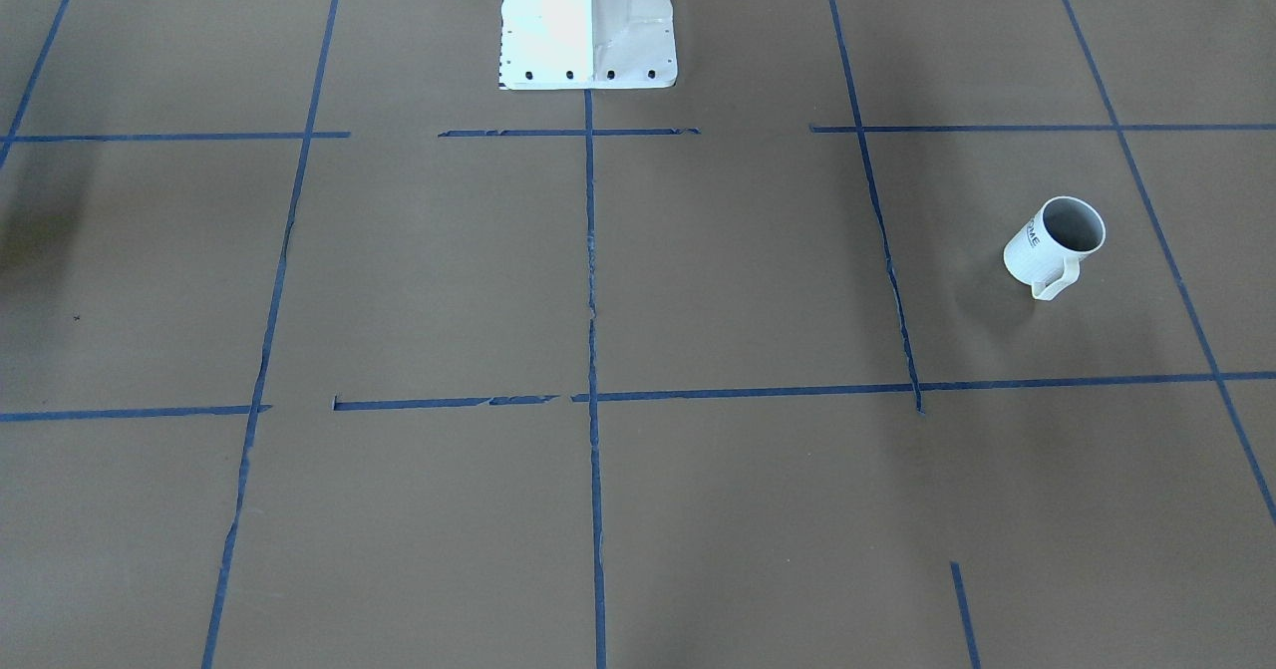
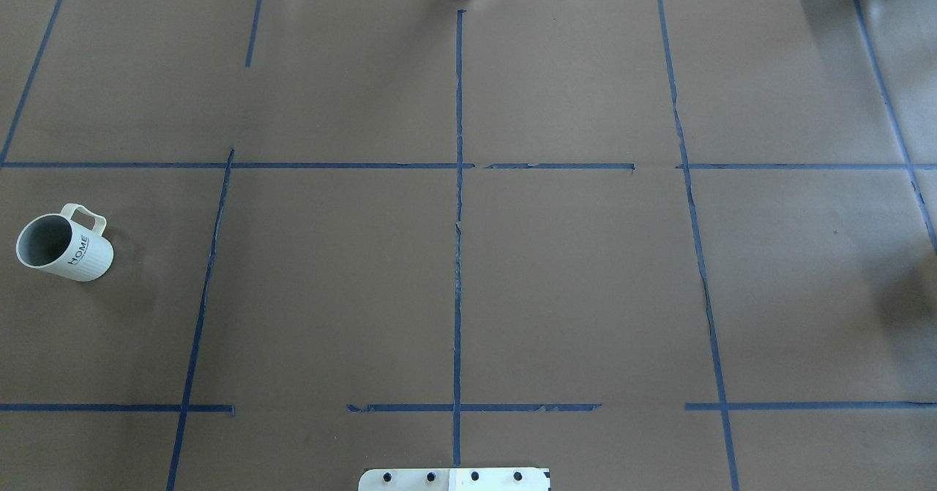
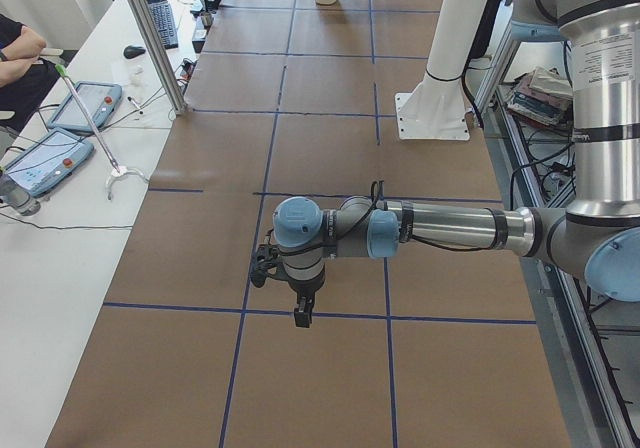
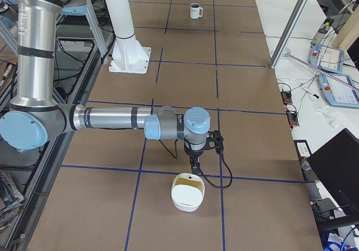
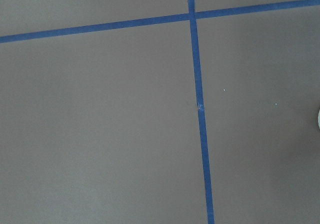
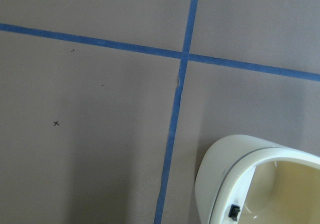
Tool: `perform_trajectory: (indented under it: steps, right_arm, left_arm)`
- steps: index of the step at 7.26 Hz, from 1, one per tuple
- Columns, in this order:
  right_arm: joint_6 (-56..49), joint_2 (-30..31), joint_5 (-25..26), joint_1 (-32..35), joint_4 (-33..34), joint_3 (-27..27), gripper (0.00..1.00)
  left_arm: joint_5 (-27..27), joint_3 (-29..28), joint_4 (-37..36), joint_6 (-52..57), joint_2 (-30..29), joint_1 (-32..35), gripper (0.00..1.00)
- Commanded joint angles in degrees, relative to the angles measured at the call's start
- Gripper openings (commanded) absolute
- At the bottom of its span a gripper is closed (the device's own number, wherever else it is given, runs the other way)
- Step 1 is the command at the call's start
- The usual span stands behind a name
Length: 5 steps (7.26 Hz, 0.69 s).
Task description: Left arm hands cup to right arm to dump lemon
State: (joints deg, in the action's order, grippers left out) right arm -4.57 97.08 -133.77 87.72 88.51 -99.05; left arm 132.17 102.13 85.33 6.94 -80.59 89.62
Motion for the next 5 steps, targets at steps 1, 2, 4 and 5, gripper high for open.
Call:
perform_trajectory:
  steps: [1, 2, 4, 5]
  right_arm:
    - [0.0, 0.0, 0.0, -0.1, 0.0, 0.0, 1.00]
    - [0.0, 0.0, 0.0, -0.2, 0.0, 0.0, 1.00]
    - [0.0, 0.0, -0.1, -0.2, 0.0, -0.1, 1.00]
    - [0.0, 0.0, -0.1, -0.3, 0.0, -0.1, 1.00]
  left_arm:
    - [-0.1, 0.0, 0.0, 0.4, 0.0, -0.3, 1.00]
    - [-0.1, 0.1, -0.1, 0.4, -0.1, -0.3, 1.00]
    - [-0.2, 0.7, -0.1, 0.3, -0.1, -0.5, 1.00]
    - [0.0, 0.9, 0.0, -0.3, -0.7, -0.9, 1.00]
